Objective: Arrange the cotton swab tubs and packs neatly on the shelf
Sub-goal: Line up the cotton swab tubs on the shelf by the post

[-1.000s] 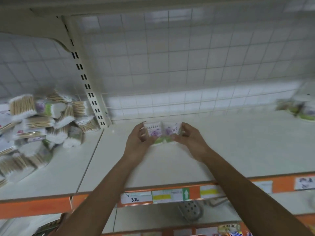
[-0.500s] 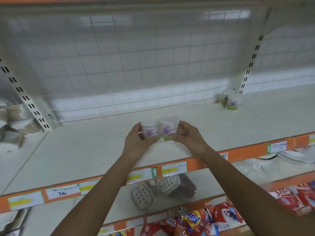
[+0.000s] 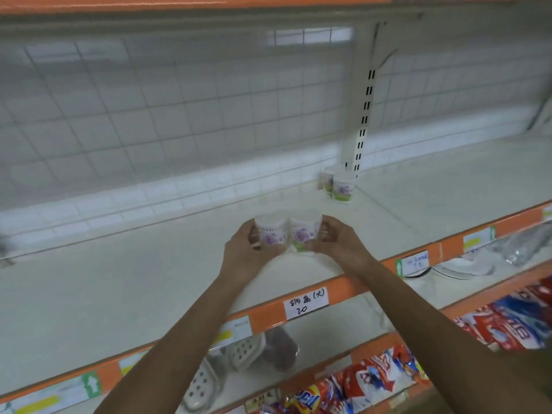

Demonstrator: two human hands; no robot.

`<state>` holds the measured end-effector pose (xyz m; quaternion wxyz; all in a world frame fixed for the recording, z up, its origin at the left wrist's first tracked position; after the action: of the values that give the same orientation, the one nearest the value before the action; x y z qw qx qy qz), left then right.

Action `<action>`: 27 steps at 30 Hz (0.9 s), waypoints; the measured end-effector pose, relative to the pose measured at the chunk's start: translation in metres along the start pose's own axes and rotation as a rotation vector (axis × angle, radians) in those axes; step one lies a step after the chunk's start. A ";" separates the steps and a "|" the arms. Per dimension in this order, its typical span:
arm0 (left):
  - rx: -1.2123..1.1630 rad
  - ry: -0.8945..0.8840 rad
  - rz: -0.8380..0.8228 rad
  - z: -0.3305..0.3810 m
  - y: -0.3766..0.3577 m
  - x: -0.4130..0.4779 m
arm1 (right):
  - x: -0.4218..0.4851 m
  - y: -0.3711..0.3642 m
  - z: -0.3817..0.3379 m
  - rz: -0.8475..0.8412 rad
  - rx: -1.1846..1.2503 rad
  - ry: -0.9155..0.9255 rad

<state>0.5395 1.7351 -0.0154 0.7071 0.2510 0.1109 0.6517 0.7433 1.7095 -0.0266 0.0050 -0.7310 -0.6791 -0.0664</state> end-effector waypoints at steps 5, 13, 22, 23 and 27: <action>-0.020 -0.051 -0.074 0.018 -0.038 0.035 | 0.020 0.042 0.007 0.065 -0.002 -0.035; -0.035 -0.020 -0.086 0.026 -0.083 0.057 | 0.046 0.093 0.026 0.156 -0.076 -0.068; -0.027 0.055 0.000 0.047 -0.124 0.074 | 0.084 0.141 0.036 0.129 -0.160 -0.062; -0.029 0.063 0.010 0.050 -0.128 0.075 | 0.089 0.145 0.035 0.123 -0.169 -0.064; -0.026 0.097 0.065 0.056 -0.141 0.076 | 0.103 0.155 0.036 0.083 -0.169 -0.051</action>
<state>0.6981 1.7941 -0.0257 0.6824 0.2135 0.1283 0.6873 0.9075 1.8031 -0.0385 -0.0714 -0.7578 -0.6401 -0.1045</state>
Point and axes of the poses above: each hand's wrist, its own x-axis towards the middle knuckle, its own y-axis out of the back of the hand, z = x × y, the point moved 2 cm from there along x, towards the middle knuckle, and after that the axes turned 4 degrees about x, right-handed, at the moved point
